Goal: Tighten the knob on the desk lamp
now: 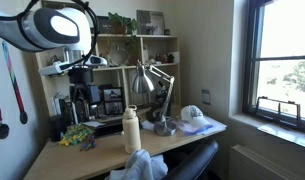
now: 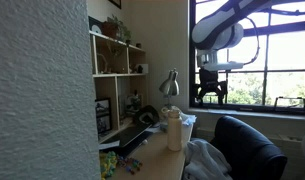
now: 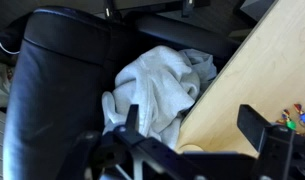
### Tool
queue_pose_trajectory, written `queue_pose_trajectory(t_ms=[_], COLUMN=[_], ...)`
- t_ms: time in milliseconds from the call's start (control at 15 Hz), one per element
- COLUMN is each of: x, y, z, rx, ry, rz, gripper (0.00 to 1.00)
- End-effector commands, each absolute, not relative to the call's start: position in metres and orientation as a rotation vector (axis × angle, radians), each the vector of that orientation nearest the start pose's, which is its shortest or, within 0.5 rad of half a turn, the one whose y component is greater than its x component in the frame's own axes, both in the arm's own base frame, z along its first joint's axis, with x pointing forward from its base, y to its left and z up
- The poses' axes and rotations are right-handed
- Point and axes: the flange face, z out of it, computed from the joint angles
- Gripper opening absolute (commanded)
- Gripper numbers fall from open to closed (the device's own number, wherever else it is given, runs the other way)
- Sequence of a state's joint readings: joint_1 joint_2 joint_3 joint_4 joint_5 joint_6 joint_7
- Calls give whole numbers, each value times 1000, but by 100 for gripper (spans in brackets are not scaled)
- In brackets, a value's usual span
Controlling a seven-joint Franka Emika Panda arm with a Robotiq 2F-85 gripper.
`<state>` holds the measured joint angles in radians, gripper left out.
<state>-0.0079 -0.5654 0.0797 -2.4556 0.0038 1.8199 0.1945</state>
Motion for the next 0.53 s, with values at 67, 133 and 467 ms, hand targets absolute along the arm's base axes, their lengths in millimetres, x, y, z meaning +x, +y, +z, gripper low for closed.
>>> queue_pose_trajectory(t_ms=[67,133,467], x=[376,382,430], y=[28,26,6], z=[495,502,569], rx=[-3192,-3204,-3256], ry=[212,210,145], rz=[85,51,-197], gripper=[100,100,100])
